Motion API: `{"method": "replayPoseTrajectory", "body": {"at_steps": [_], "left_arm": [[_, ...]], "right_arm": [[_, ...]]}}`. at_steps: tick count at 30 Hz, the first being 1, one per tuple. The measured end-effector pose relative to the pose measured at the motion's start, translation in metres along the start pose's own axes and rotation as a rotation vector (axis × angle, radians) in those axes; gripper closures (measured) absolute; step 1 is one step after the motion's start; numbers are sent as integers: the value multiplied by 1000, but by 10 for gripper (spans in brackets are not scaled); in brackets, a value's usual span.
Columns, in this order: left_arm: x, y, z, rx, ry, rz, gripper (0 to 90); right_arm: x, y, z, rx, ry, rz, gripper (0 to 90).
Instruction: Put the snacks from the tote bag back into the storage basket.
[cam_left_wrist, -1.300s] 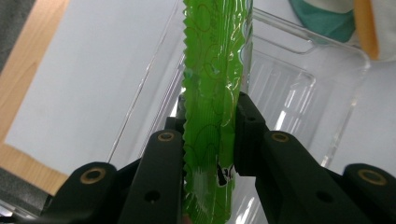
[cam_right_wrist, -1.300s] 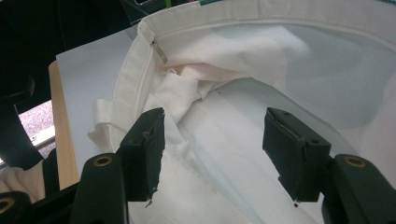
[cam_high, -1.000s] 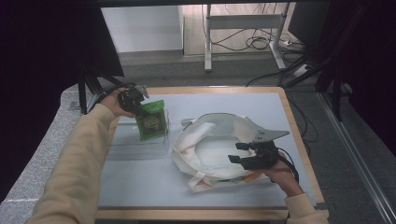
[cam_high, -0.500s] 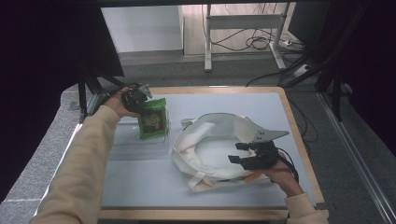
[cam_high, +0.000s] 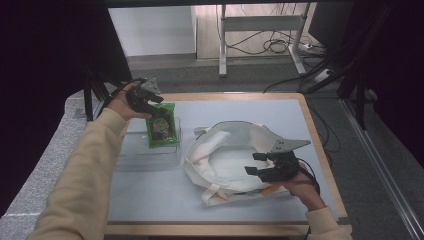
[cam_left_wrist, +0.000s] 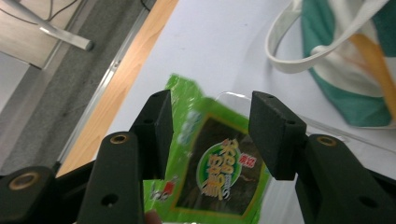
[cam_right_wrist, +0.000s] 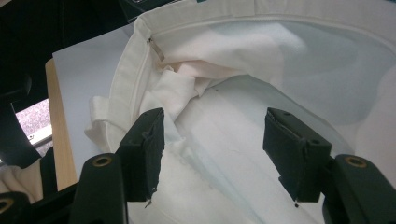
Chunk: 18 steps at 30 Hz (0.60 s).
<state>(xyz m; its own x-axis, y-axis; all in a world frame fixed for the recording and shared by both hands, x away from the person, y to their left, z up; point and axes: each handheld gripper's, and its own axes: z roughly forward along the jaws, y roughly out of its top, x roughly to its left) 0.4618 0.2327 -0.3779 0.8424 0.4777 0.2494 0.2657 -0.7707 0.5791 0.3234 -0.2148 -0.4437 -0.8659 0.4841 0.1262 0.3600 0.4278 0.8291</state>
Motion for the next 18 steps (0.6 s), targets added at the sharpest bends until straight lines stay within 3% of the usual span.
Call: {"method": "replayPoseTrajectory", "body": {"at_steps": [8,13,18], "left_arm": [[-9,2,3,1,-33,-4,472],[-14,0,2,4,-80,-48,479],[-21,0,1,6,-93,-64,474]], "right_arm": [[1,0,2,6,5,-4,387],[0,0,2,-1,12,1,387],[-1,-1,0,-7,13,7,387]]}}
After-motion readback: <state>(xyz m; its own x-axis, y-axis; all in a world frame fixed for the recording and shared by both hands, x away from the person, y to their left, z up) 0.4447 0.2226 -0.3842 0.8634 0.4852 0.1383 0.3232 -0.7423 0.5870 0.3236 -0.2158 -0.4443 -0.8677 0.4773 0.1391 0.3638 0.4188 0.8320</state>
